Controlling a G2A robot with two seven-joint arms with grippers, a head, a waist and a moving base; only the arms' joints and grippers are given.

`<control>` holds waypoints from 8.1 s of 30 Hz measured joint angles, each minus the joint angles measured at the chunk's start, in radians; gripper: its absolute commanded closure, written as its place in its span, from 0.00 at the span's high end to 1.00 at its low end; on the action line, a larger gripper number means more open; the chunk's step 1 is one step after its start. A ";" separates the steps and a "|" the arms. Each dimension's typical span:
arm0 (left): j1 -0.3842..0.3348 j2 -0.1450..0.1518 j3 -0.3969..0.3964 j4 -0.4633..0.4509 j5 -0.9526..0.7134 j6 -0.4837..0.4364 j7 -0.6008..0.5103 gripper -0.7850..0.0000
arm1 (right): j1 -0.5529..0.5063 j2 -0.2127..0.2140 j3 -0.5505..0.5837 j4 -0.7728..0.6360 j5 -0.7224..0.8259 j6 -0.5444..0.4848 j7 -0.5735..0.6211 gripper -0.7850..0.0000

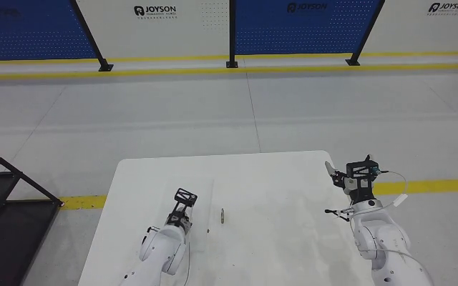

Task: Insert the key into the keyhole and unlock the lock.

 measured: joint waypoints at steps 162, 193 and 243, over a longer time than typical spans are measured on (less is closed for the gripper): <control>-0.005 -0.055 0.244 0.304 -0.696 -0.953 1.811 0.00 | 0.106 -0.175 -0.643 0.336 0.548 -1.005 -0.817 0.00; -0.035 -0.130 0.287 0.366 -0.668 -0.983 1.781 0.00 | 0.117 -0.212 -0.639 0.372 0.507 -1.005 -0.816 0.00; -0.059 -0.159 0.258 0.396 -0.630 -0.995 1.769 0.00 | 0.112 -0.212 -0.637 0.352 0.538 -0.973 -0.763 0.00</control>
